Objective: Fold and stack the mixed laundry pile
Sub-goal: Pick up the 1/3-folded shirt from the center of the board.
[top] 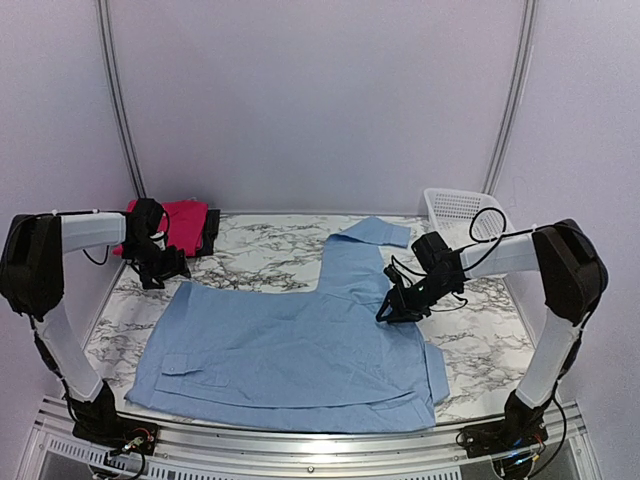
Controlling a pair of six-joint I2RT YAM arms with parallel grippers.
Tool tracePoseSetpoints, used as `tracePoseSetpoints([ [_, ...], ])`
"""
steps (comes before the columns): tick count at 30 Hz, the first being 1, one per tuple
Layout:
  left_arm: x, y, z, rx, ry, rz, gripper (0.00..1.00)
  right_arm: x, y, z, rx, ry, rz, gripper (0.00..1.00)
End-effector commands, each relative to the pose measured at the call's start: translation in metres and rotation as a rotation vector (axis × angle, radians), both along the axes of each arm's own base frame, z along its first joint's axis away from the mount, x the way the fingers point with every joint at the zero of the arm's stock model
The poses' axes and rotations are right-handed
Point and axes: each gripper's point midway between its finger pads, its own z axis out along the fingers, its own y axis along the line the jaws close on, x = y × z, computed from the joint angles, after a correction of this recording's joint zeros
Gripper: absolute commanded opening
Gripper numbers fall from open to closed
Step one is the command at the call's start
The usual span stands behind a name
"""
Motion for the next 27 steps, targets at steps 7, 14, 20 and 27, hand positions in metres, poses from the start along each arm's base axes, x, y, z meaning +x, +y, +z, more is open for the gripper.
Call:
tracePoseSetpoints([
  [7, 0.015, -0.032, -0.032, -0.263, -0.024, -0.123, 0.84, -0.014, -0.036, -0.05, -0.175, 0.071, -0.015, 0.4],
  [14, 0.025, -0.027, -0.003, -0.232, -0.134, -0.124, 0.47, -0.013, -0.046, -0.052, -0.196, 0.074, -0.018, 0.4],
  [20, 0.023, -0.022, 0.065, -0.204, -0.308, -0.129, 0.11, -0.011, -0.052, -0.052, -0.196, 0.077, -0.029, 0.4],
  [27, -0.008, 0.078, 0.058, 0.31, -0.151, 0.149, 0.55, -0.008, -0.054, -0.048, -0.203, 0.067, -0.016, 0.4],
])
